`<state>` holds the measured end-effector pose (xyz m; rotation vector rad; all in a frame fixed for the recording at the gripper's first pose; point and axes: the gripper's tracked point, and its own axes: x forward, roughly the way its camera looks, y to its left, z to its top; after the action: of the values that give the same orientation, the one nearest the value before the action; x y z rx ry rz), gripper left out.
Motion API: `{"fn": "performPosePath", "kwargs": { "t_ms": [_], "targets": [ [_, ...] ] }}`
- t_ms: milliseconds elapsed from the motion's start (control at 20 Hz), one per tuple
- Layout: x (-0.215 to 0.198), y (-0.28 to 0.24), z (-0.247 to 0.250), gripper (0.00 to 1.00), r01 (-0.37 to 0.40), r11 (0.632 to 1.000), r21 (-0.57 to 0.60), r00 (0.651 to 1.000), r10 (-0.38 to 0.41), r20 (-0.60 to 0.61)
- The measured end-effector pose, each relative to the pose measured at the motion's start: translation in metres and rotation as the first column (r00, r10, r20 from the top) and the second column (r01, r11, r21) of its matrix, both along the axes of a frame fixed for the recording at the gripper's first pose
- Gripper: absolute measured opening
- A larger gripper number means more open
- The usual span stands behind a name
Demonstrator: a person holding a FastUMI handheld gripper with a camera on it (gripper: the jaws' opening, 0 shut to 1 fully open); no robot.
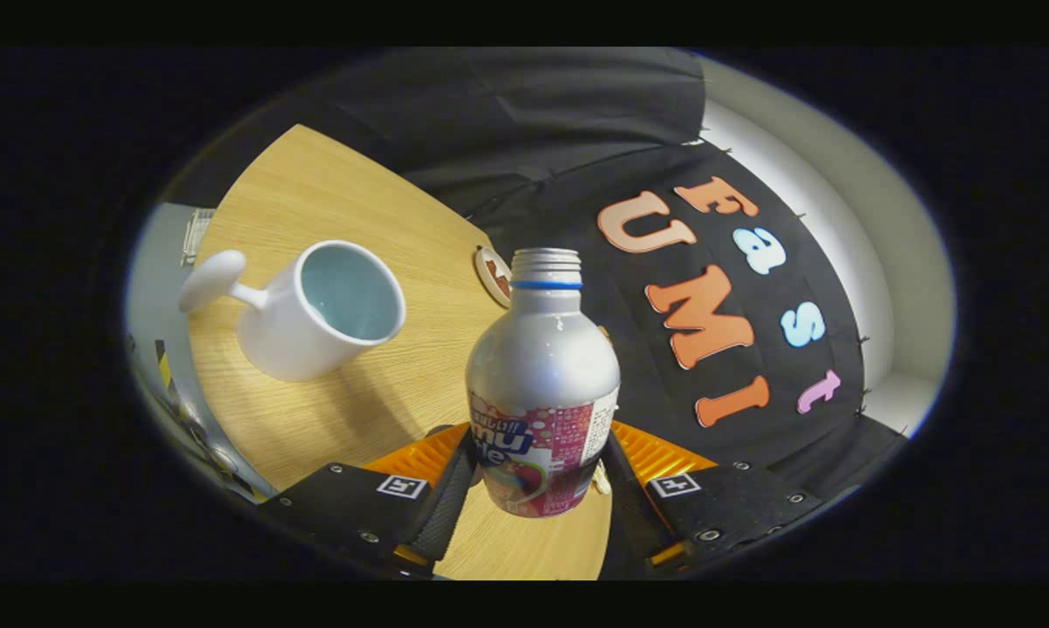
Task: Take the bottle from table, then pour the juice into the cup, finally place the bottle on the coaster
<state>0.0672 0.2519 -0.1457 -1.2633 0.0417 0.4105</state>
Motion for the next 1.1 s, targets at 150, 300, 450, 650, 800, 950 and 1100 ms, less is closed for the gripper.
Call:
{"fn": "performPosePath", "kwargs": {
  "t_ms": [150, 300, 450, 650, 800, 950, 1100],
  "targets": [
    [-0.001, 0.004, -0.005, 0.78, -0.026, 0.997, -0.075, 1.000, 0.027, 0.015],
    [-0.004, 0.007, -0.002, 0.78, -0.051, 0.986, -0.156, 0.997, 0.060, 0.057],
    [-0.001, 0.006, 0.001, 0.78, -0.056, 0.976, -0.210, 0.995, 0.073, 0.074],
    [-0.001, 0.006, 0.004, 0.78, -0.058, 0.964, -0.259, 0.991, 0.086, 0.100],
    [0.001, 0.005, 0.008, 0.77, -0.063, 0.948, -0.313, 0.988, 0.104, 0.117],
    [0.004, 0.005, 0.012, 0.78, -0.065, 0.932, -0.356, 0.984, 0.119, 0.133],
    [0.004, 0.005, 0.014, 0.77, -0.064, 0.923, -0.380, 0.983, 0.124, 0.134]
  ]
}}
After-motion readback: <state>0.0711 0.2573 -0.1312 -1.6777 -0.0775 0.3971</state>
